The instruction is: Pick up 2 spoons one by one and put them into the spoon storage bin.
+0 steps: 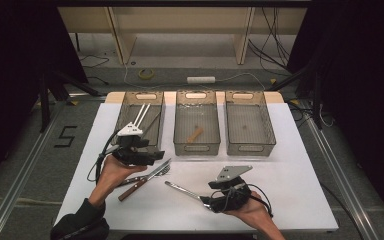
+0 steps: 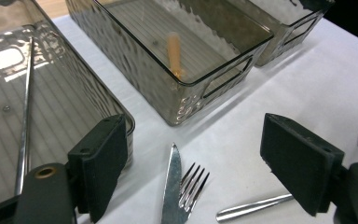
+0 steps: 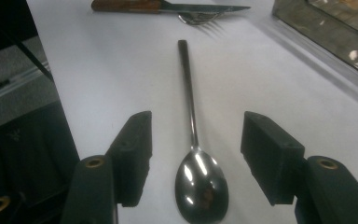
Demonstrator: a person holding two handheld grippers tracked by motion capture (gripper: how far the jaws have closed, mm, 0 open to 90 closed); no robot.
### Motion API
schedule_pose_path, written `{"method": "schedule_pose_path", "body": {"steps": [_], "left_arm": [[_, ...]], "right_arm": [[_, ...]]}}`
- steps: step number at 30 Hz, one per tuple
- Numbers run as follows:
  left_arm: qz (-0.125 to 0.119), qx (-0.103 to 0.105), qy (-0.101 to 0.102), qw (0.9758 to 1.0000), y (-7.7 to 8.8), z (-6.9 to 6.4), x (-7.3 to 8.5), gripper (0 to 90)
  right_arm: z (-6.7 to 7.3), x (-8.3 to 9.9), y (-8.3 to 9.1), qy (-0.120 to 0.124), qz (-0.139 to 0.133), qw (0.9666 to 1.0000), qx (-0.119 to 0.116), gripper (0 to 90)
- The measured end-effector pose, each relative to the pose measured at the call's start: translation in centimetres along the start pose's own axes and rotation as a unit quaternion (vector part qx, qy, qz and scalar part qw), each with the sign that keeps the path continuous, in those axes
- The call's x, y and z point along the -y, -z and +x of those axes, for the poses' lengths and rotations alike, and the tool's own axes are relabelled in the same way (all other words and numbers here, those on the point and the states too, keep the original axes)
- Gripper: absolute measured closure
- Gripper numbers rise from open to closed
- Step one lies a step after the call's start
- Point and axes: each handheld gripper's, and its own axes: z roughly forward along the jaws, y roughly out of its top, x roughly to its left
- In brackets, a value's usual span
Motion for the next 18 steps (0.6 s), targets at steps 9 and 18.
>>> {"method": "schedule_pose_path", "body": {"steps": [9,18], "left_arm": [[-0.045,-0.011,-0.006,0.9989,1.9,-1.0,3.1,22.5],[-0.051,-0.014,-0.013,0.9985,2.6,-1.8,5.3,22.7]], "right_arm": [[0.0,-1.5,-1.9,0.022,0.053,0.9983,-0.006,50.9],[-0.1,-2.3,-3.5,0.027,0.089,0.9956,-0.009,56.8]]}}
